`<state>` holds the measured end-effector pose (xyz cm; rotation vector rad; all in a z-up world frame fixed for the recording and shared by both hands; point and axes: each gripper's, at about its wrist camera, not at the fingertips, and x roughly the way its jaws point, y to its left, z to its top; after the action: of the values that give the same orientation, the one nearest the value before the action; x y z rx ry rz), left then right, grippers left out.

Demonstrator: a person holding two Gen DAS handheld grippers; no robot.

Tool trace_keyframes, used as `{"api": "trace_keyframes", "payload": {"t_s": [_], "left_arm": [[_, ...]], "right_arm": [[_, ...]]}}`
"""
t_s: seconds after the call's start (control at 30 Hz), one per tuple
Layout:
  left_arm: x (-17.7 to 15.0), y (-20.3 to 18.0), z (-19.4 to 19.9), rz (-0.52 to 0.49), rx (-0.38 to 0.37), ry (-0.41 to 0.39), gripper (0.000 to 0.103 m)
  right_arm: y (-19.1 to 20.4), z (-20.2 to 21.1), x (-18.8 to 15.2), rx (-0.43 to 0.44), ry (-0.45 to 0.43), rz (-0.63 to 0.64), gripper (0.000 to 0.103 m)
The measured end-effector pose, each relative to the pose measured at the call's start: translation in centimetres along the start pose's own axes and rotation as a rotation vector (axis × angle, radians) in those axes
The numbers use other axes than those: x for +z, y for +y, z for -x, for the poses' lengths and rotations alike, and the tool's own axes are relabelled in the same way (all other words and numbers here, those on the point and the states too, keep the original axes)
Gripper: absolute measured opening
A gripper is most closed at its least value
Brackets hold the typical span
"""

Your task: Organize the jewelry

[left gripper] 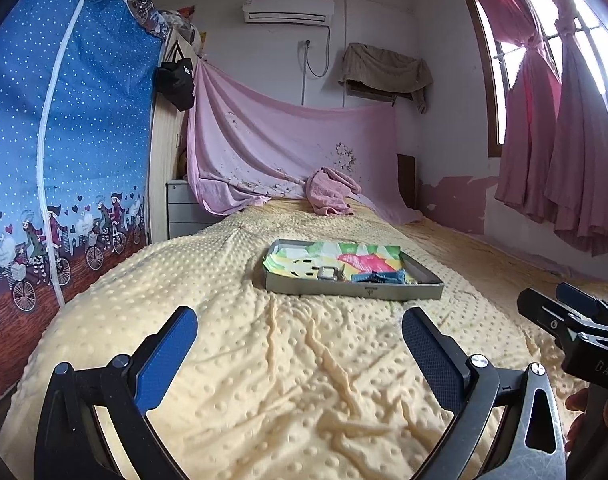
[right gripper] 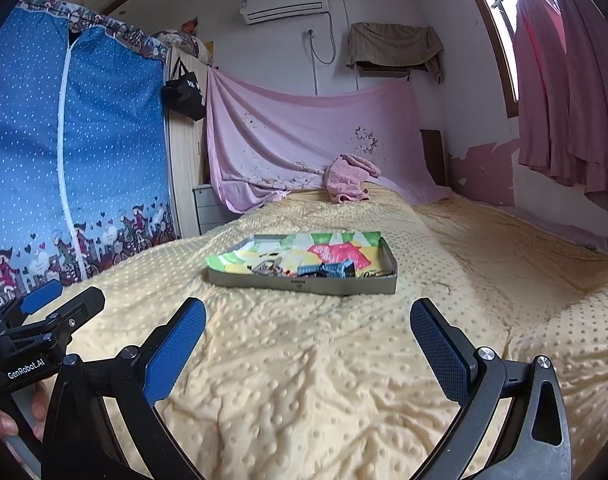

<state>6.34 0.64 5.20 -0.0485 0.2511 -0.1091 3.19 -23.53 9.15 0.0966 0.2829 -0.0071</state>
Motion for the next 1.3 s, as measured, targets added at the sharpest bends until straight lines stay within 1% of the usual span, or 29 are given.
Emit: {"api": "trace_keyframes", "payload": {"t_s": [0.23,0.37,0.57,0.9,1.3], "left_arm": [[-0.7,0.0,1.3,0.002,-0.015,0.013,0.103],[-1.3,-0.1,1.8,-0.006,-0.009,0.019,0.103],[-2.4,0.2,1.5,-0.008,0.006,0.048,0.103],[-3.1,0.4,1.1,-0.008,-0.002,0.072,0.103],[-3.6,0.3,1.2,-0.007,-0.011,0.079,0.103]], "right_arm": [[0.3,1.3,-1.2,-0.005,0.021,0.004,0.101],[0.4,1.6,-1.7,-0.022,0.031,-0.004,0.101],[0.3,1.6,-2.6,-0.029,0.042,-0.002,0.101],[0.1,0.8,-3.4,-0.043,0.071,0.005,0.101],[0.0,0.5,-3.4,-0.047,0.074,0.009,0.101]]}}
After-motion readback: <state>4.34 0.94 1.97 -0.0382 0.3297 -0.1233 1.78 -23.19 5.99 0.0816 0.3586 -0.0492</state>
